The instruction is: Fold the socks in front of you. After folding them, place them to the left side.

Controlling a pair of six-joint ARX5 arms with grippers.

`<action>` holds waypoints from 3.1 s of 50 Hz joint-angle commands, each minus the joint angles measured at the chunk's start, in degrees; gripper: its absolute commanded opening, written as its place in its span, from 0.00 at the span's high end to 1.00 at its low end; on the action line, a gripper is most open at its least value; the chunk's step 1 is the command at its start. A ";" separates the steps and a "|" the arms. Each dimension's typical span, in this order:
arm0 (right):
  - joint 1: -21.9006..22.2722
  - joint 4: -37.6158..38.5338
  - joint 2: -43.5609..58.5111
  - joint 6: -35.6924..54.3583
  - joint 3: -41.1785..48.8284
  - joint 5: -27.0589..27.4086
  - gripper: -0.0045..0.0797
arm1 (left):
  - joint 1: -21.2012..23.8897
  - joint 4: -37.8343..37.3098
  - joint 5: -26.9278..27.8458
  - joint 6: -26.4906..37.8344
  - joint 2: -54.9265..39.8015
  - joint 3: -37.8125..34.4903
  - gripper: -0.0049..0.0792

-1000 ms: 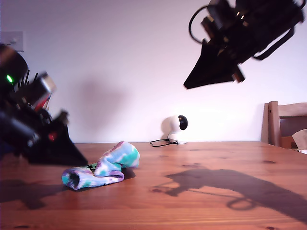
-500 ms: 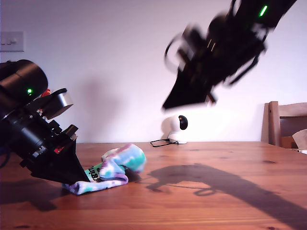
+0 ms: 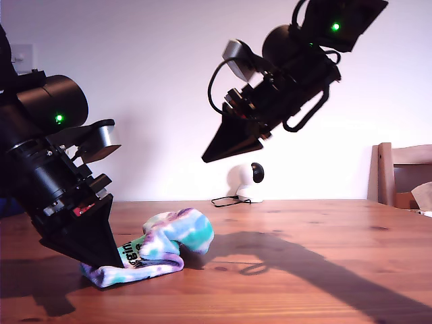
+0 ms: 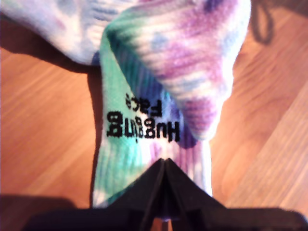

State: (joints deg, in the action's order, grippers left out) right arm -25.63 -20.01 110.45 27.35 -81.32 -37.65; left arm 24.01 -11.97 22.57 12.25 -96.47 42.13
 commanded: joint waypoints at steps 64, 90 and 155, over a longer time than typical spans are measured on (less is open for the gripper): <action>-8.50 -17.86 22.67 5.99 -25.68 16.98 0.55 | 0.55 -6.56 -3.54 1.33 -6.16 -5.51 0.97; -9.25 -15.45 25.53 6.14 -26.08 19.85 0.97 | 0.55 -7.32 -3.63 1.36 -6.16 -5.51 0.97; -0.46 -23.47 25.42 7.17 -35.36 45.64 0.77 | 0.52 -8.26 -9.79 1.03 -6.16 -5.51 0.97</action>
State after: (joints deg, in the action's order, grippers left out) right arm -26.61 -44.40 135.24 34.57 -115.11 7.44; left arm 25.41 -14.70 17.02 13.06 -95.98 43.24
